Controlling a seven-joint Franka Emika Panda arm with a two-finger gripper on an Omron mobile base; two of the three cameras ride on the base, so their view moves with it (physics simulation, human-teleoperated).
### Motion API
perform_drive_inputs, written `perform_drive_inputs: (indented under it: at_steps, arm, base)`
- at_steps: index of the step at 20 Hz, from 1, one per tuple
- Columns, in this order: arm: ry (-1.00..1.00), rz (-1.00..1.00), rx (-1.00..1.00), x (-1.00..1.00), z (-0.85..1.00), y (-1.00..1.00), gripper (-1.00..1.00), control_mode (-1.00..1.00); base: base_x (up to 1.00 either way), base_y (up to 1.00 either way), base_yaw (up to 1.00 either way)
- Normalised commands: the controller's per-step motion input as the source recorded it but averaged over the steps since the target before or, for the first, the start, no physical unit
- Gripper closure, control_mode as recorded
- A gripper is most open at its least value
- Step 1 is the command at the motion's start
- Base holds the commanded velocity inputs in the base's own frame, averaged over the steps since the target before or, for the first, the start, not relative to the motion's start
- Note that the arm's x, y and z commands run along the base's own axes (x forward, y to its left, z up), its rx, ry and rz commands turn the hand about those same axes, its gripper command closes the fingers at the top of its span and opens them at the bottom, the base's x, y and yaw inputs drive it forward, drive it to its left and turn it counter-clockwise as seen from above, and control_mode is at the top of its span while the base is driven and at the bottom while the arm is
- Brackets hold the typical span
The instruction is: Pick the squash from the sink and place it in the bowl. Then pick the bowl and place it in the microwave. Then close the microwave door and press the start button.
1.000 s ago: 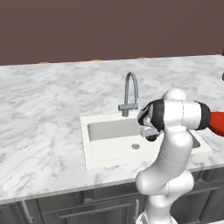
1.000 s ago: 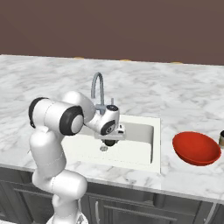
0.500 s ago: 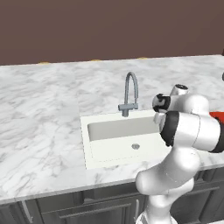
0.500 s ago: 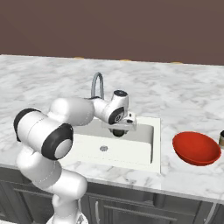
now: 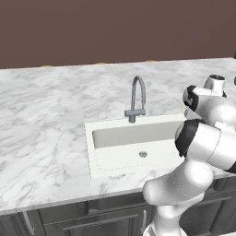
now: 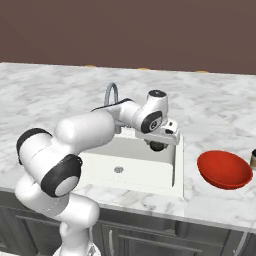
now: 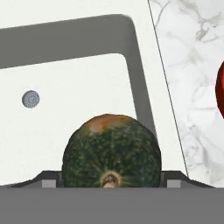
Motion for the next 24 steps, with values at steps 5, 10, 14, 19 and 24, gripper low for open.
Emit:
perform_drive_inputs:
  at_steps: [5,10,14,19,24]
  arm:
    - [0.06,-0.19,-0.13,-0.2,0.0,-1.0,1.0,-1.0]
    - [0.05,-0.1,-0.14,0.0,-0.01,-0.89,1.0,-1.0]
    - [0.0,-0.02,-0.1,0.0,0.02,-0.85,1.0,-1.0]
    - [-0.01,0.01,-0.06,0.0,0.0,-0.68,1.0,-1.0]
    - [-0.01,0.1,-0.09,0.04,0.0,-0.14,1.0,-1.0]
  base:
    - [0.0,0.0,0.0]
    - [0.0,0.0,0.0]
    - [0.0,0.0,0.0]
    - [0.0,0.0,0.0]
    - [0.0,0.0,0.0]
